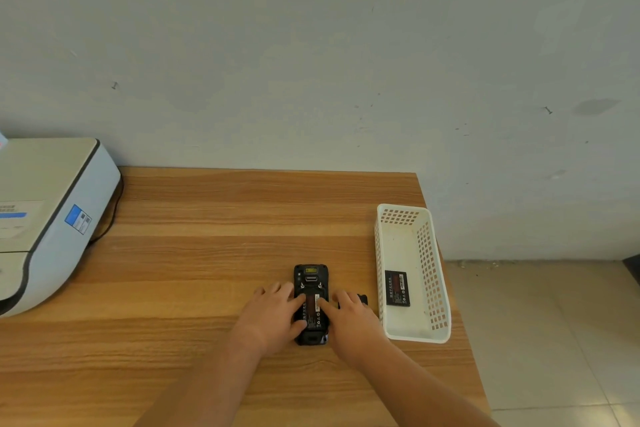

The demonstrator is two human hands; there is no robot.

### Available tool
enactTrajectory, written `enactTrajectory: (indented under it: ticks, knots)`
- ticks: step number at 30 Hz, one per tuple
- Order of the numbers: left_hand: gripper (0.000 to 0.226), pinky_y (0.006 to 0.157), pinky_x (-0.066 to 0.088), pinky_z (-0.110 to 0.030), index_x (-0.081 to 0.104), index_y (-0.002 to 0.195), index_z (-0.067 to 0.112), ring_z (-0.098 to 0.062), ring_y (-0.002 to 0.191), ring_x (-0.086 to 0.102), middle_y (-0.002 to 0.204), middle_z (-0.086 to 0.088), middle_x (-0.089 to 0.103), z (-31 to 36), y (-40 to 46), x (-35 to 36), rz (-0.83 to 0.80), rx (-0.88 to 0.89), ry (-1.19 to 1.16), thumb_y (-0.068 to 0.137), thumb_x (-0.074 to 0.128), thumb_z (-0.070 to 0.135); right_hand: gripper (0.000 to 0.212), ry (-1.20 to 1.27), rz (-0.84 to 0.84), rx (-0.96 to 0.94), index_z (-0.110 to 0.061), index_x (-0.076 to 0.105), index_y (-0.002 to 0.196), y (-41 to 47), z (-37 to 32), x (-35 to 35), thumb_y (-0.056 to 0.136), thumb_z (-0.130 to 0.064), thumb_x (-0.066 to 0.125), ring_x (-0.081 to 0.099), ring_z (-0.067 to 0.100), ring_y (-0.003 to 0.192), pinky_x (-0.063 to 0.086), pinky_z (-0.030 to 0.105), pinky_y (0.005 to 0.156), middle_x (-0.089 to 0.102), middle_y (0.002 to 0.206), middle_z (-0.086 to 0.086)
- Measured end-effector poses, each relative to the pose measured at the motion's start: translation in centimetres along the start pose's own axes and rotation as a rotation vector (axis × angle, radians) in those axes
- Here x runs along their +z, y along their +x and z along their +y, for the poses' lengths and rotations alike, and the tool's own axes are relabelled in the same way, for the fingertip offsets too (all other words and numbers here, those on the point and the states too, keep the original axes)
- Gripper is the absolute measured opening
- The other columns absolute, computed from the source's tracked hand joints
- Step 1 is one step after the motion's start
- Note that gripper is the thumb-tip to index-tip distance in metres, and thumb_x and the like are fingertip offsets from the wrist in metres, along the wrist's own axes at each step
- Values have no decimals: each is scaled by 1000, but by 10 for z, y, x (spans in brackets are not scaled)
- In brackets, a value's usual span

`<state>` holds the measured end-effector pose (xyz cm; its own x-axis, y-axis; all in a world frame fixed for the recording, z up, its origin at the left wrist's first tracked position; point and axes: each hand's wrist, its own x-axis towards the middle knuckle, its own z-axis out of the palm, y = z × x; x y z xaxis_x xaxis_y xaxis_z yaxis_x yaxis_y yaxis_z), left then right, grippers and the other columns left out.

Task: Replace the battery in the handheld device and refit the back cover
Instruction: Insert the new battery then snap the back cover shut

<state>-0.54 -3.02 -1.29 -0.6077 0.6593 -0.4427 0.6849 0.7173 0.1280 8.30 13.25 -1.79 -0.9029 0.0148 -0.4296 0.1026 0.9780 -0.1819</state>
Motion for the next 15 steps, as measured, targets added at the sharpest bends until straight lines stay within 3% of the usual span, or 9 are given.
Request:
enactTrajectory:
  ticks: [7, 10, 15]
  knots:
    - [56, 112, 29, -44, 33, 149, 30, -19, 130, 34, 140, 2, 40, 1, 3, 1, -8, -29, 10, 98, 36, 53, 63, 9, -25, 29, -26, 28, 147, 5, -4, 2, 90, -21, 55, 35, 28, 125, 40, 42, 102, 34, 140, 7]
    - [53, 113, 28, -44, 39, 146, 30, -19, 131, 35, 140, 2, 41, 3, -1, 2, 21, 3, -19, 98, 37, 52, 50, 140, 69, 178, -22, 37, 138, 6, -4, -3, 91, -18, 52, 41, 25, 120, 46, 36, 94, 39, 135, 5]
    - [48, 113, 26, -44, 40, 145, 36, -20, 129, 35, 137, 2, 42, 2, -10, 11, -15, 52, -28, 100, 32, 51, 64, 163, 5, 404, -19, 30, 141, 14, -7, -7, 86, -17, 63, 39, 26, 122, 50, 33, 90, 28, 141, 9]
